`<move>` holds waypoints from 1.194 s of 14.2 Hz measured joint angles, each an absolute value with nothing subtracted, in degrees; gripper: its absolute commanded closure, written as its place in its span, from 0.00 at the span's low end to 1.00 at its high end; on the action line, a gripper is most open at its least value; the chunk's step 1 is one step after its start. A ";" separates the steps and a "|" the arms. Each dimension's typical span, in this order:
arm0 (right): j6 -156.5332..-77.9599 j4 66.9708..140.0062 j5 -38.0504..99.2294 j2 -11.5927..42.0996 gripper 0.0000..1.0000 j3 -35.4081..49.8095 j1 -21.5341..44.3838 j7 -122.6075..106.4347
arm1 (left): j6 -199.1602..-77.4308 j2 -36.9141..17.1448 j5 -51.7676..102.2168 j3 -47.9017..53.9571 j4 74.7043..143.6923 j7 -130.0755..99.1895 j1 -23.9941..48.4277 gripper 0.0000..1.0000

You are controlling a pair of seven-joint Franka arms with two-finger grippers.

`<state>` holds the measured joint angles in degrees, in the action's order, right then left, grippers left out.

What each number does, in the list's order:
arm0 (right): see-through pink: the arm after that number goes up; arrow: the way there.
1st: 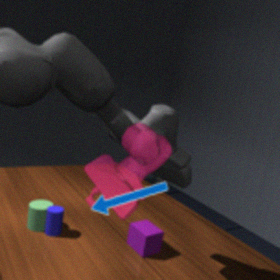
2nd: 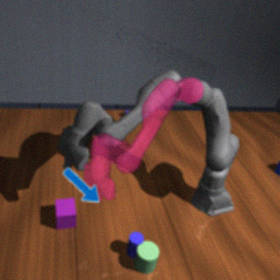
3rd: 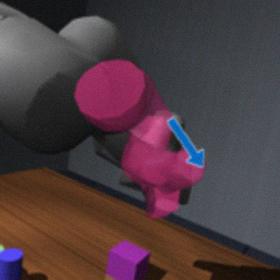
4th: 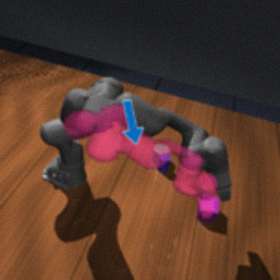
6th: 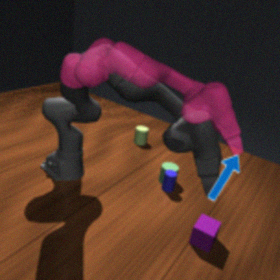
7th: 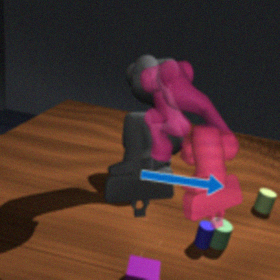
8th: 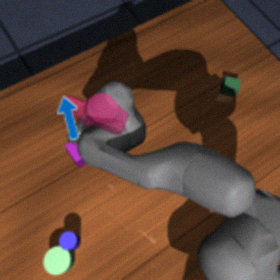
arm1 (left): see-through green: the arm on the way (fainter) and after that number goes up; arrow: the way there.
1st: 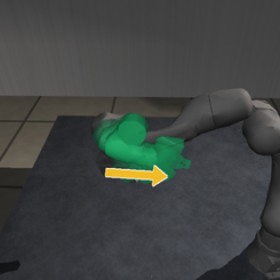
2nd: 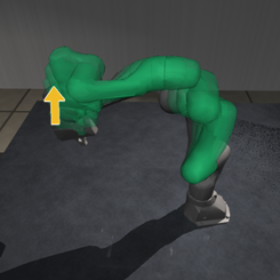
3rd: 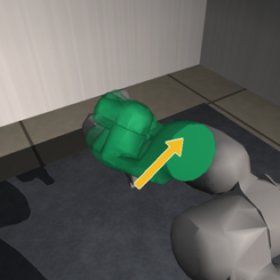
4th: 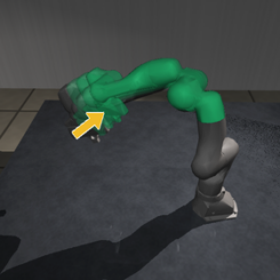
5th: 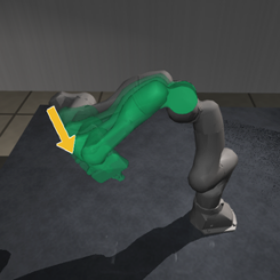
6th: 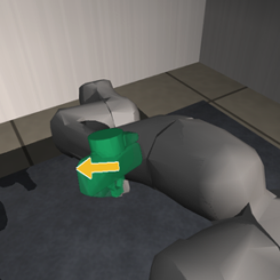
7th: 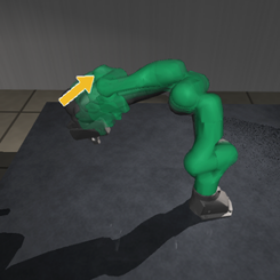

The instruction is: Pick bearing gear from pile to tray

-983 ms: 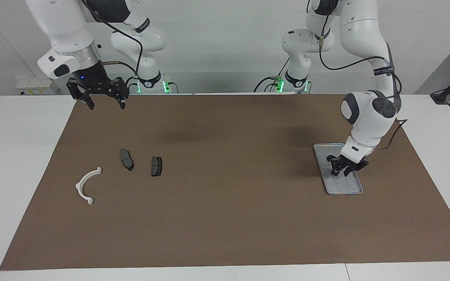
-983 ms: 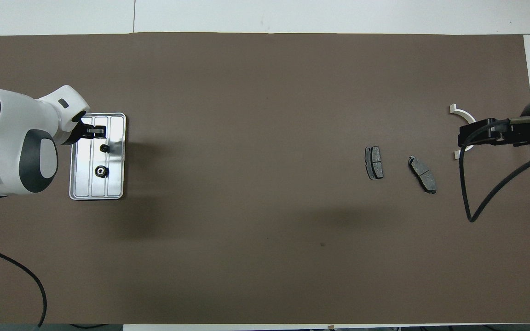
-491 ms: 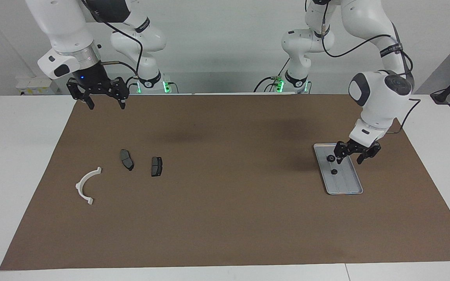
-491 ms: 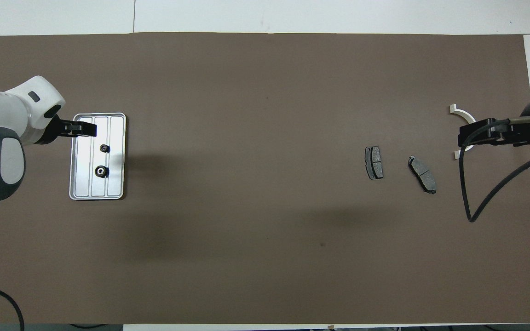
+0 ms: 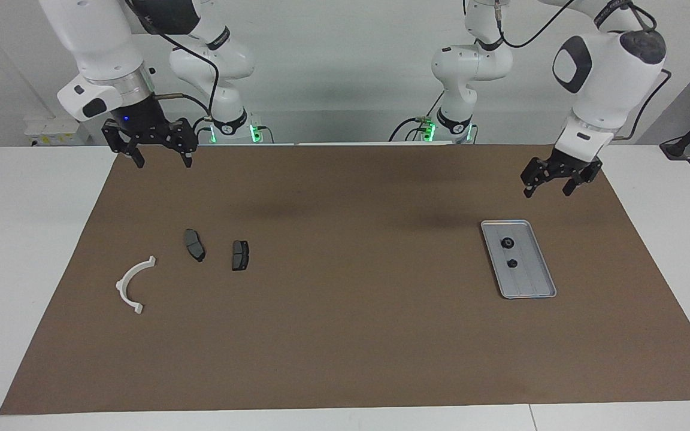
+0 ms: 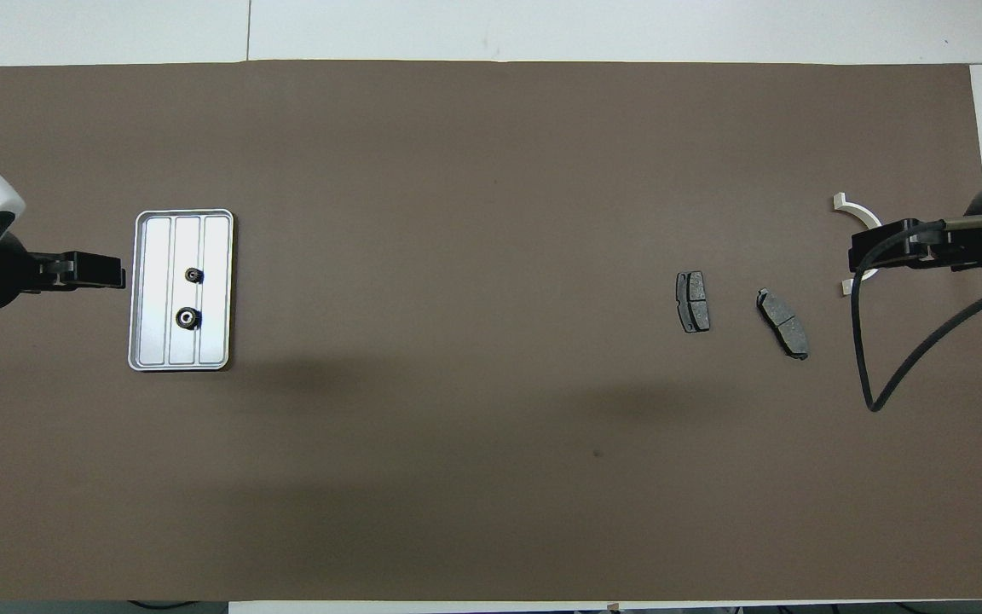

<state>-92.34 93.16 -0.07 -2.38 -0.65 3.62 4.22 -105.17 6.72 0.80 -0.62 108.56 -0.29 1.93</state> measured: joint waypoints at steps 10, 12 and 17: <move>-92.34 93.16 -0.07 -2.39 0.00 -0.65 3.56 4.23 | -97.08 5.65 0.80 -1.10 101.52 -0.92 1.27 0.00; -92.34 93.16 -0.07 -2.39 0.00 -0.66 3.55 4.24 | -93.55 4.90 0.80 -1.08 99.18 -0.92 1.19 0.00; -92.34 93.16 -0.07 -2.39 0.00 -0.66 3.54 4.24 | -89.43 3.30 0.80 -0.90 95.34 -0.92 1.19 0.00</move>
